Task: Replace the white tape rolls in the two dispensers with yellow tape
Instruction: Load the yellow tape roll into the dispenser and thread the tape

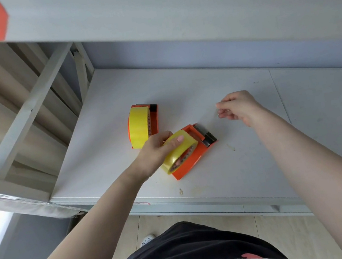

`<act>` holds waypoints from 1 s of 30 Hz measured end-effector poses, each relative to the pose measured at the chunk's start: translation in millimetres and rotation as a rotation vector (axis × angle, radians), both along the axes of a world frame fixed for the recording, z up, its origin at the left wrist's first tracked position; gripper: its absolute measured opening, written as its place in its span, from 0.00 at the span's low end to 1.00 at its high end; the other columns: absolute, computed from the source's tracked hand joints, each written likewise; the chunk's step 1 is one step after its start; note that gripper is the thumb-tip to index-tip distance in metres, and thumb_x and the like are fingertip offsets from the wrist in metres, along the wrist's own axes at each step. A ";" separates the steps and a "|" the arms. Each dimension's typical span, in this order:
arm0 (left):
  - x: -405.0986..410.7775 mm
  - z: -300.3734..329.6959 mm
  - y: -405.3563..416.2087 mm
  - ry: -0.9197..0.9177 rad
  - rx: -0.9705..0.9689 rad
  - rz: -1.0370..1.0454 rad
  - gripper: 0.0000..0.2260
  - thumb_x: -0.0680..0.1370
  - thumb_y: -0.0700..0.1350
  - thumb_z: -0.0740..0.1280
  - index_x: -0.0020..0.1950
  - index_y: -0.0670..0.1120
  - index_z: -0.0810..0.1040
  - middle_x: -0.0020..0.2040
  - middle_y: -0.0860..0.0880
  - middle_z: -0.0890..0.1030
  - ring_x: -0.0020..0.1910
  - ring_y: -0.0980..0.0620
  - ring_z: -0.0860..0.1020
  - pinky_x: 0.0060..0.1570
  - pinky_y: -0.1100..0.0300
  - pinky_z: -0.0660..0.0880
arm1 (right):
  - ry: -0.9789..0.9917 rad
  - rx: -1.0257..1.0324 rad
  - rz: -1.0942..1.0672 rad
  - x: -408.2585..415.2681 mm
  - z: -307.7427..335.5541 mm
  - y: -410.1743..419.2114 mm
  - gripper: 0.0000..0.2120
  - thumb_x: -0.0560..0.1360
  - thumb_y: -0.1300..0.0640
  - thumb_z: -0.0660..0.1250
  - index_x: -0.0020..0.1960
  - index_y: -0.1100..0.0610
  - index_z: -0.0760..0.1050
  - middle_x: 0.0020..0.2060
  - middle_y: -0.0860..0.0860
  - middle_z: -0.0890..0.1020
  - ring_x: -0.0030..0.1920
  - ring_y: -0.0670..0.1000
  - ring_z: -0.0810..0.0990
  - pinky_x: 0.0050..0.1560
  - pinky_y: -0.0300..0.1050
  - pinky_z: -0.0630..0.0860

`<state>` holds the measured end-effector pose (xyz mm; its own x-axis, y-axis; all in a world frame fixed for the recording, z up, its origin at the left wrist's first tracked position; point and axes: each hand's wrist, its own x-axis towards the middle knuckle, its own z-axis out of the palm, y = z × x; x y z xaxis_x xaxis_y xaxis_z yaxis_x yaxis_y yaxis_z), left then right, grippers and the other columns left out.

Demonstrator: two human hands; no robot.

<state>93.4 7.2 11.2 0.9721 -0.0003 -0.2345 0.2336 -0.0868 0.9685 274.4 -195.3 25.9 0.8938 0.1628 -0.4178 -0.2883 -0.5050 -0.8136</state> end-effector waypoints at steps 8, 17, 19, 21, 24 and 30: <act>-29.2 15.9 30.0 0.012 -0.133 0.008 0.36 0.69 0.61 0.70 0.58 0.29 0.72 0.50 0.23 0.76 0.48 0.23 0.75 0.51 0.37 0.72 | 0.085 0.122 -0.205 28.9 13.9 -51.5 0.08 0.76 0.62 0.67 0.40 0.58 0.71 0.21 0.48 0.81 0.23 0.44 0.81 0.19 0.29 0.66; -31.8 21.2 40.8 -0.058 -0.217 -0.042 0.19 0.67 0.59 0.73 0.47 0.45 0.83 0.38 0.31 0.78 0.36 0.42 0.77 0.37 0.61 0.77 | 0.065 0.158 -0.347 45.2 2.0 -84.3 0.11 0.77 0.64 0.65 0.39 0.57 0.67 0.19 0.50 0.80 0.21 0.46 0.81 0.17 0.29 0.63; -30.5 24.1 35.0 -0.082 -0.290 -0.013 0.10 0.72 0.50 0.69 0.44 0.45 0.83 0.32 0.36 0.78 0.30 0.47 0.76 0.33 0.63 0.75 | 0.077 0.163 -0.369 44.1 -3.3 -89.0 0.09 0.77 0.65 0.65 0.40 0.58 0.68 0.19 0.50 0.80 0.21 0.46 0.81 0.16 0.29 0.63; -28.2 25.9 29.2 -0.108 -0.337 0.032 0.09 0.73 0.45 0.64 0.41 0.44 0.84 0.31 0.41 0.78 0.29 0.47 0.75 0.33 0.64 0.74 | 0.100 0.182 -0.400 41.3 -10.6 -90.7 0.08 0.77 0.66 0.65 0.41 0.59 0.68 0.18 0.50 0.79 0.21 0.47 0.80 0.16 0.29 0.62; -24.3 30.5 24.1 -0.151 -0.432 0.144 0.14 0.74 0.41 0.59 0.38 0.45 0.85 0.30 0.48 0.81 0.30 0.52 0.79 0.35 0.66 0.75 | 0.156 0.180 -0.421 30.4 -23.4 -87.8 0.09 0.77 0.66 0.64 0.39 0.59 0.71 0.17 0.49 0.78 0.19 0.45 0.79 0.16 0.28 0.61; -3.7 47.4 14.6 -0.188 -0.548 0.297 0.15 0.77 0.47 0.58 0.45 0.41 0.82 0.33 0.49 0.83 0.34 0.52 0.81 0.38 0.63 0.77 | 0.280 0.110 -0.360 -14.1 -48.4 -60.8 0.11 0.77 0.67 0.62 0.37 0.59 0.71 0.16 0.48 0.77 0.16 0.42 0.75 0.15 0.29 0.60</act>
<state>89.7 21.8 58.6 0.9738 0.2033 -0.1024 -0.0063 0.4739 0.8806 260.3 -256.2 -22.5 0.7569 -0.0800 -0.6486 -0.6454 -0.2480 -0.7225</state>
